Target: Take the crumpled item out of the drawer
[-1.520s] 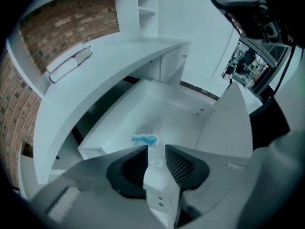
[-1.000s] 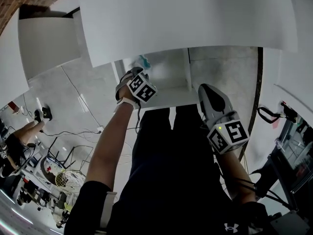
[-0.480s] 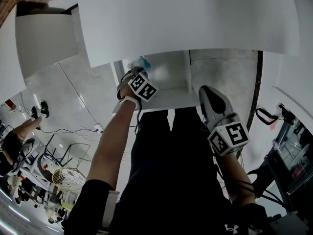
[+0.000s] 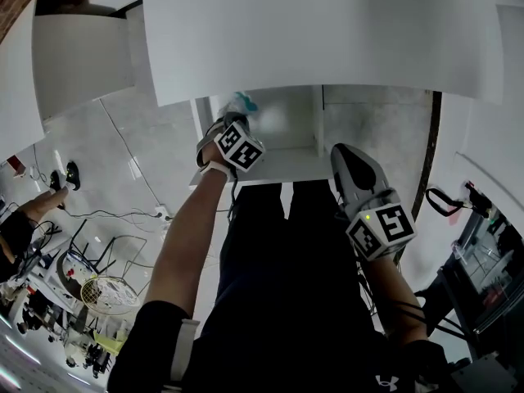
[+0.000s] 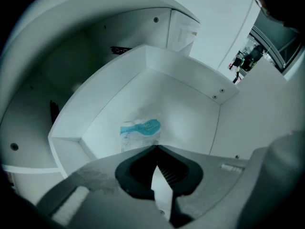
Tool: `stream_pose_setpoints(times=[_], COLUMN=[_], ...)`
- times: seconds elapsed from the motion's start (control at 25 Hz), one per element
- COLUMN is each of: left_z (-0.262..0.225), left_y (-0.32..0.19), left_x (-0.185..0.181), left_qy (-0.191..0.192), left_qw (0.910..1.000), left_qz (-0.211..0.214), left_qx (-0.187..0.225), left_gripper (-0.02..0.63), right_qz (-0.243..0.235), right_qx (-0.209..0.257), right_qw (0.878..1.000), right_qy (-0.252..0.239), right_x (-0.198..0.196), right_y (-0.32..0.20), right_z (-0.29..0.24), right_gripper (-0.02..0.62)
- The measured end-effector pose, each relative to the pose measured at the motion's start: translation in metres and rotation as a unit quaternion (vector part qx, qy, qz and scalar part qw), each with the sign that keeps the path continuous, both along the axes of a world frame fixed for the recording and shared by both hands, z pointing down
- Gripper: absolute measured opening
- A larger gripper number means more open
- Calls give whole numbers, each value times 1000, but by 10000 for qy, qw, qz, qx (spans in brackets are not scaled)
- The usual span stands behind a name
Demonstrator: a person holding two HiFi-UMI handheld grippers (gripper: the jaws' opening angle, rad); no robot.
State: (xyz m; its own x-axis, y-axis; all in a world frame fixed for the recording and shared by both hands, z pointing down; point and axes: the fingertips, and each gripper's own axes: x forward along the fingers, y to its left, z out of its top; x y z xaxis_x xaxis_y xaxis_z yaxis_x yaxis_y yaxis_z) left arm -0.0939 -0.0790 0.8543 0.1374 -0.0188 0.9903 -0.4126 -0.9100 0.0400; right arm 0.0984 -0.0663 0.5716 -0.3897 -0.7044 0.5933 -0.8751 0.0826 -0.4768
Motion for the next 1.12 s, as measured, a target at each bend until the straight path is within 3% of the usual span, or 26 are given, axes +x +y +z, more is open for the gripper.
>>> stream_pose_setpoints(times=[0.64,1.12], left_z=[-71,-162], left_y=[3,9], left_x=[17,32], left_qy=[947,1881], left_qw=[9946,9746], left_qz=[-412,-1087], left_qx=[55,534], left_gripper=[3,3], right_qz=[-480,-814], right_qx=[327,671], right_qw=[9983,9944], right_qy=[-14,19], right_x=[-25,-35], right_y=[-7,-10], right_z=[-25,-59], right_gripper=[3,3])
